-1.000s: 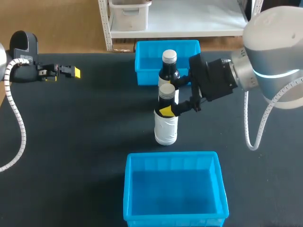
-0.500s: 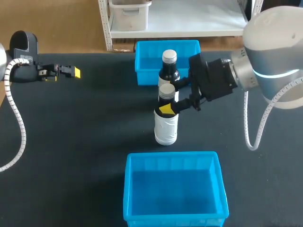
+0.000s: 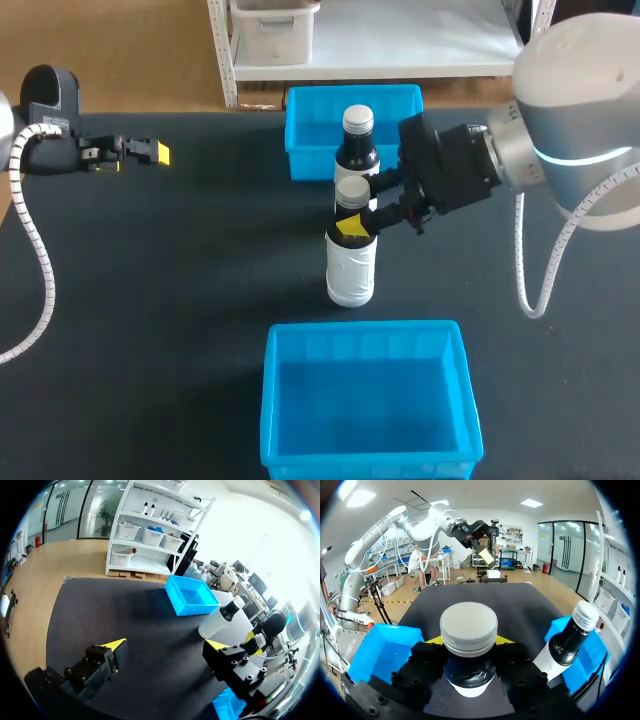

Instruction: Pick up the bottle, and place it in the far bin if it is heavy, or in the near bin if it is light.

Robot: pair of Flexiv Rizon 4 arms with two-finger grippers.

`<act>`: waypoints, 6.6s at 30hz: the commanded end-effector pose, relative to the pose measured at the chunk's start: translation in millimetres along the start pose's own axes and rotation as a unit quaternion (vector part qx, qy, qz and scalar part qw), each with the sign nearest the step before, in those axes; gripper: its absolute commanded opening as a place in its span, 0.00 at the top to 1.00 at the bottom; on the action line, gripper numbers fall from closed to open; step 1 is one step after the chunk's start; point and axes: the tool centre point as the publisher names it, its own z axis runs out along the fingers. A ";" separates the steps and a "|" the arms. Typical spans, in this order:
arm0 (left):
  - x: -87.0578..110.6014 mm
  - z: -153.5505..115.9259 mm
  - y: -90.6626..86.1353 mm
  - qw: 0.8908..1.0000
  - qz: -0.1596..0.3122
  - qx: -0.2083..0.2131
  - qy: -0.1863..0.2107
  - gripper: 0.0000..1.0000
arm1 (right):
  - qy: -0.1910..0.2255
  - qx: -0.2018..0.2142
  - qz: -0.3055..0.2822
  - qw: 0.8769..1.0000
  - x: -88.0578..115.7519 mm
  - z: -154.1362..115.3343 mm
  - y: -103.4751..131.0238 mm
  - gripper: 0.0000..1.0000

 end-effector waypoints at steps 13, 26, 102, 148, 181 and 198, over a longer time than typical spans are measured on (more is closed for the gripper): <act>0.0 0.0 0.0 1.000 0.000 0.000 0.000 0.00 | 0.001 0.007 -0.012 1.000 -9.3 -9.4 5.0 1.00; 0.0 0.0 0.0 1.000 0.000 0.000 0.000 0.00 | 0.006 0.033 -0.012 0.999 -20.6 -51.9 7.0 1.00; 0.0 0.0 0.0 1.000 0.000 0.000 0.000 0.00 | 0.023 0.044 -0.028 0.998 -23.5 -207.8 -145.4 1.00; 0.0 0.0 0.0 1.000 0.000 0.000 0.000 0.00 | 0.015 -0.012 -0.069 0.997 -105.1 -64.9 -266.1 1.00; 0.0 0.0 0.0 1.000 0.000 0.000 0.000 0.00 | 0.010 -0.047 -0.056 0.997 -102.4 9.5 -278.5 1.00; 0.0 0.0 0.0 1.000 0.000 0.000 0.000 0.00 | 0.002 -0.054 -0.044 0.998 -94.4 17.4 -286.4 1.00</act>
